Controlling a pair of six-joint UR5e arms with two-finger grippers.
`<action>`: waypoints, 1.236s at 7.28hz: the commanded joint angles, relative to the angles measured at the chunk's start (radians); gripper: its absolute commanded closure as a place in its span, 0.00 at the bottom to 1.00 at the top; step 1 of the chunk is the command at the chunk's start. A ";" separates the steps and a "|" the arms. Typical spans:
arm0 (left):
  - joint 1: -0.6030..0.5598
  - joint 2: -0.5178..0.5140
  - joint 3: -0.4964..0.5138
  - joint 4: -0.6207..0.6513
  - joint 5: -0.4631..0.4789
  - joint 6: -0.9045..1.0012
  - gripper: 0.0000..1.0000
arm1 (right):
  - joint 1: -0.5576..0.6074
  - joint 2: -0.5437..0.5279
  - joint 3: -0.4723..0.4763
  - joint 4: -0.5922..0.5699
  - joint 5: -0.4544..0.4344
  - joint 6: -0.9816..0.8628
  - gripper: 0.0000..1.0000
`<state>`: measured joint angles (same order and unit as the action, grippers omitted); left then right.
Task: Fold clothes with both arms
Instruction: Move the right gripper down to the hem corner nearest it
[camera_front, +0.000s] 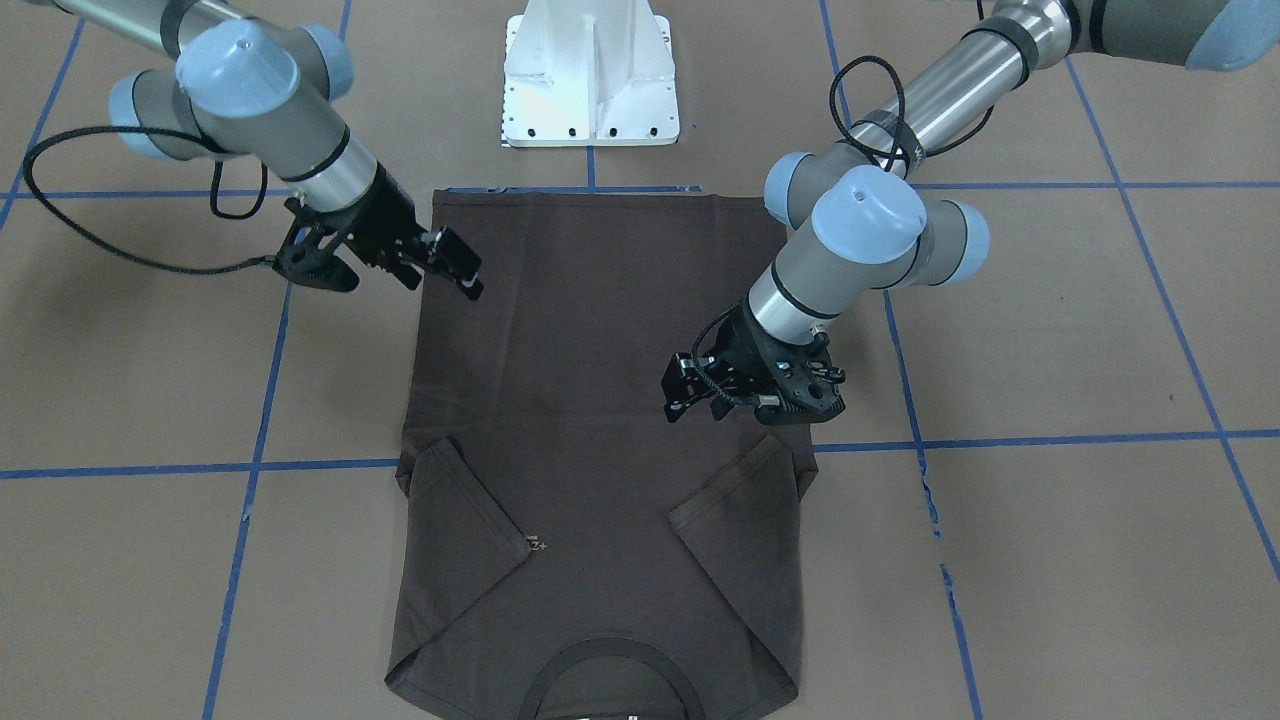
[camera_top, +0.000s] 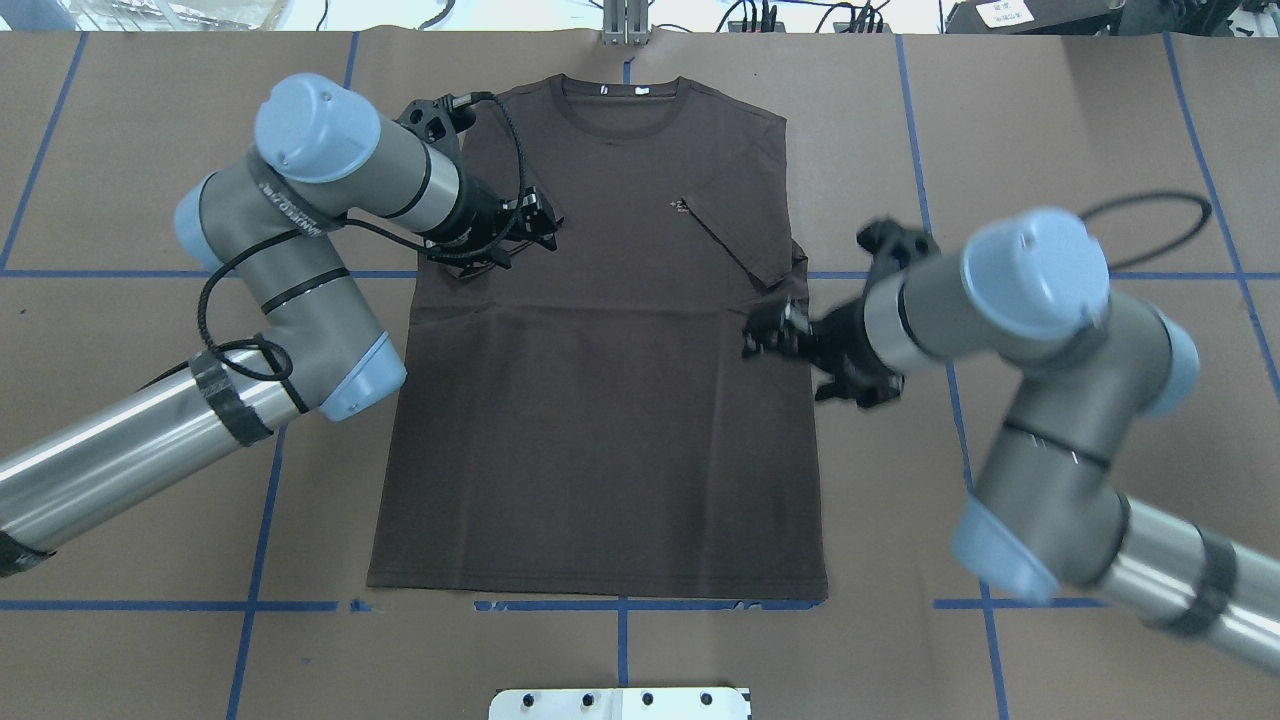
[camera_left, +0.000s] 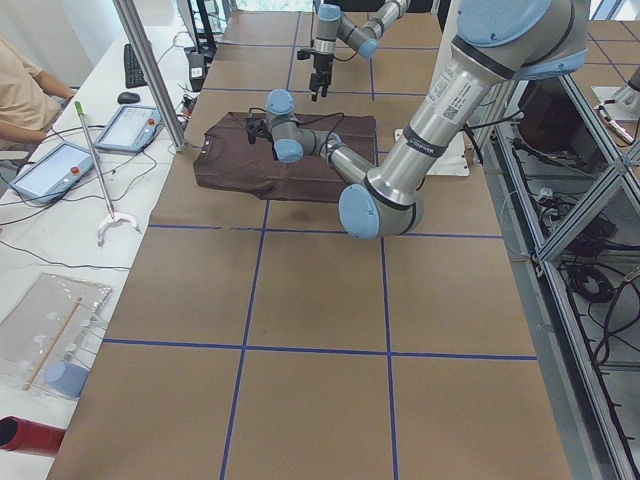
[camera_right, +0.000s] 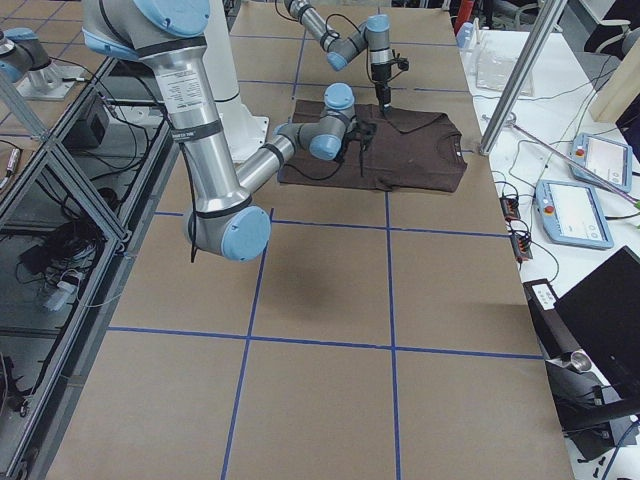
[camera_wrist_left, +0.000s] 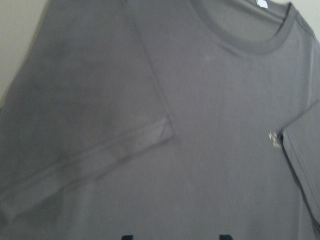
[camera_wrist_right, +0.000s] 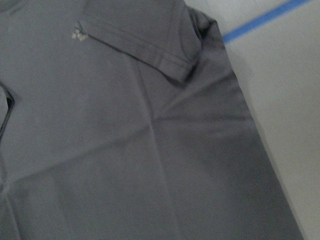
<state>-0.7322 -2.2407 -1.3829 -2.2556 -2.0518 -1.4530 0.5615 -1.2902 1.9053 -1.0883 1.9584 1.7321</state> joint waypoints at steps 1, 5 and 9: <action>0.019 0.030 -0.057 -0.005 -0.005 -0.026 0.34 | -0.200 -0.133 0.107 -0.002 -0.181 0.145 0.05; 0.030 0.032 -0.057 -0.010 -0.002 -0.038 0.33 | -0.400 -0.199 0.120 -0.074 -0.384 0.317 0.25; 0.039 0.045 -0.059 -0.012 -0.002 -0.046 0.32 | -0.422 -0.198 0.130 -0.147 -0.389 0.319 0.41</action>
<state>-0.6941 -2.2050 -1.4402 -2.2660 -2.0533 -1.4992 0.1422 -1.4889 2.0367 -1.2296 1.5703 2.0510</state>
